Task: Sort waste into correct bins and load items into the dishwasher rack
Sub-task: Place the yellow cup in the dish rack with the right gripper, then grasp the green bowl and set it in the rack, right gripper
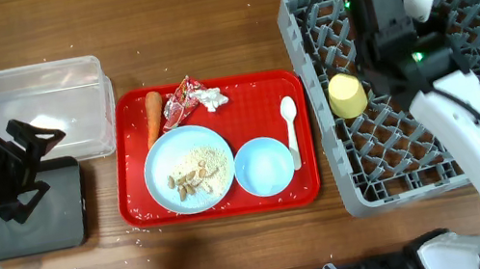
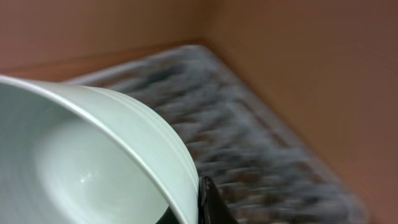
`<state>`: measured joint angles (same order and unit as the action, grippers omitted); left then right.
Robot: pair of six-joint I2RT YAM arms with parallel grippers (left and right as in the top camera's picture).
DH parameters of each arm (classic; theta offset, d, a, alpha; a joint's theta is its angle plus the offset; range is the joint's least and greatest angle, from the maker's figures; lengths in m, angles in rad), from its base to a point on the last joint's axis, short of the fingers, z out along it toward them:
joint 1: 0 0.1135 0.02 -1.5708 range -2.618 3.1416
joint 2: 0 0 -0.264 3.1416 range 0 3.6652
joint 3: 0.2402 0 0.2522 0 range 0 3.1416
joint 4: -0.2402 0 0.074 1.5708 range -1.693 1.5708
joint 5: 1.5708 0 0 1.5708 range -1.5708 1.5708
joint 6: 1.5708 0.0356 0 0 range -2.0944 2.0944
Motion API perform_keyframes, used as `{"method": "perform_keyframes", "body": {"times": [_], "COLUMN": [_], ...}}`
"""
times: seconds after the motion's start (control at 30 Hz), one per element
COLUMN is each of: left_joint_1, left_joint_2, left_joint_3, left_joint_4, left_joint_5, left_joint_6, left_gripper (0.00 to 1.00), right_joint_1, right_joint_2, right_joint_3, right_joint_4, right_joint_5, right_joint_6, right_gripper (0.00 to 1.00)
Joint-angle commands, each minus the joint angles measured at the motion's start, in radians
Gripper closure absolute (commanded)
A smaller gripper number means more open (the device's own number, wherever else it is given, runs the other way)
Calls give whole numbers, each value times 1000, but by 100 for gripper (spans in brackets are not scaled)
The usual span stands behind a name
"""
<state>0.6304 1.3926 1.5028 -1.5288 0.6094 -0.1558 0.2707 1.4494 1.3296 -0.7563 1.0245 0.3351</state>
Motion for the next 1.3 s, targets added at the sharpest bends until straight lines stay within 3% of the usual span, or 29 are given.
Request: {"method": "perform_keyframes", "body": {"times": [0.0,0.07,0.13,0.3,0.4,0.43,0.5,0.53,0.57,0.63,0.73,0.77,0.83,0.87,0.97,1.13,1.2,1.23,1.27], "left_joint_1": [-2,-2,-2,-2,-2,-2,-2,-2,-2,-2,-2,-2,-2,-2,-2,-2,-2,-2,-2], "left_joint_2": [-11,-11,-11,-11,-11,-11,-11,-11,-11,-11,-11,-11,-11,-11,-11,-11,-11,-11,-11], "left_joint_3": [16,16,16,16,16,16,16,16,16,16,16,16,16,16,16,16,16,16,16], "left_joint_4": [1,1,1,1,1,1,1,2,1,2,1,2,1,2,2,1,1,2,1], "left_joint_5": [-6,-6,-6,-6,-8,-10,-10,-10,-10,-10,-10,-10,-10,-10,-10,-10,-10,-10,-10], "left_joint_6": [-9,-9,-9,-9,-9,-9,-9,-9,-9,-9,-9,-9,-9,-9,-9,-9,-9,-9,-9], "left_gripper": [0,0,0,0,0,0,0,0,0,0,0,0,0,0,0,0,0,0,0], "right_joint_1": [-67,-99,-132,-124,-51,-15,25,51,58,84,205,280,329,355,375,373,374,374,374], "right_joint_2": [116,210,334,515,523,507,465,385,356,261,36,-42,-38,-20,108,298,352,374,383], "right_joint_3": [1,1,1,1,1,1,2,2,2,2,2,2,-2,-11,-48,-146,-160,-166,-167], "right_joint_4": [41,89,196,324,310,307,310,307,306,289,150,62,-1,-44,-283,-256,-218,-206,-204], "right_joint_5": [239,229,298,321,291,290,267,222,214,142,-407,-899,-1204,-1255,-1114,-1056,-1141,-1142,-1138], "right_joint_6": [-111,-135,-309,-492,-471,-465,-474,-492,-492,-492,-449,-399,-314,-246,106,119,57,68,97], "right_gripper": [96,96,96,96,93,77,61,37,27,22,22,23,23,23,23,28,44,58,83]}}
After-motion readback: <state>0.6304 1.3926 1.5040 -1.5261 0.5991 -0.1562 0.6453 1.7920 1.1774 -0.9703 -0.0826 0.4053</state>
